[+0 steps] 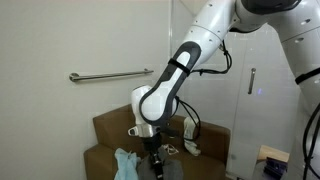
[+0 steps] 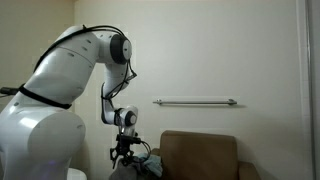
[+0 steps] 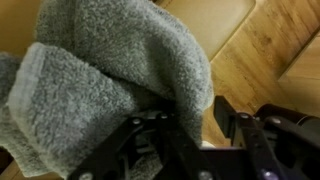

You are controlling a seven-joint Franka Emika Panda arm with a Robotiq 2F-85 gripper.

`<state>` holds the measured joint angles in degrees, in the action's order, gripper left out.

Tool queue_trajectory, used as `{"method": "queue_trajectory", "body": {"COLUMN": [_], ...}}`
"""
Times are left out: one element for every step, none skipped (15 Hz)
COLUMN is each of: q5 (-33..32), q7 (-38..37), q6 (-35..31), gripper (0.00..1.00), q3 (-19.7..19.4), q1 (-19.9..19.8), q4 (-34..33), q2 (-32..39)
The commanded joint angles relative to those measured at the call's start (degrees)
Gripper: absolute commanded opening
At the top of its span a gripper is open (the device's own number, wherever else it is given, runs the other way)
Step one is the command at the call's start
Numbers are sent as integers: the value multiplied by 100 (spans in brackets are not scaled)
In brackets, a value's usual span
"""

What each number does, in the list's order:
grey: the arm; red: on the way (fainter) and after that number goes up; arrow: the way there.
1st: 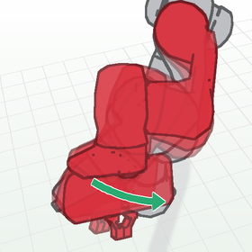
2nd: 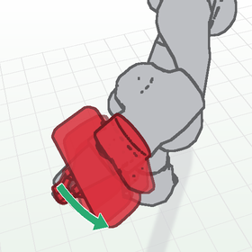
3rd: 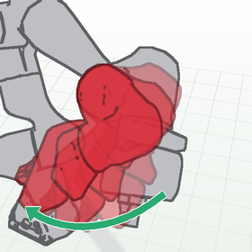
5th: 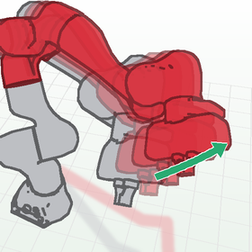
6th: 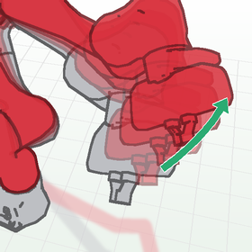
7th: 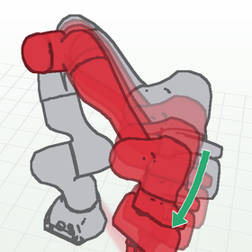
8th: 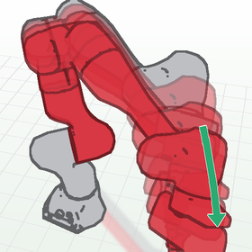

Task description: Put the blue cloth on the arm of the couch

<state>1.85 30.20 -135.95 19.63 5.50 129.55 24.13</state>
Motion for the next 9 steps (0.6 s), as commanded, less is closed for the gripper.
{"method": "queue_trajectory", "body": {"q5": [131, 120, 107, 100, 86, 77, 70, 56, 39], "q7": [361, 386, 392, 398, 396, 380, 368, 358, 311], "q6": [162, 146, 117, 81, 51, 25, -7, -51, -84], "gripper": [79, 86, 92, 97, 99, 100, 100, 100, 100], "q3": [76, 81, 87, 104, 117, 133, 148, 159, 155], "q1": [-75, -66, -51, -35, -14, 10, 26, 41, 65], "q4": [12, 24, 41, 55, 58, 56, 67, 84, 97], "q2": [-66, -93, -131, -176, -204, -249, -300, -345, -401]}}
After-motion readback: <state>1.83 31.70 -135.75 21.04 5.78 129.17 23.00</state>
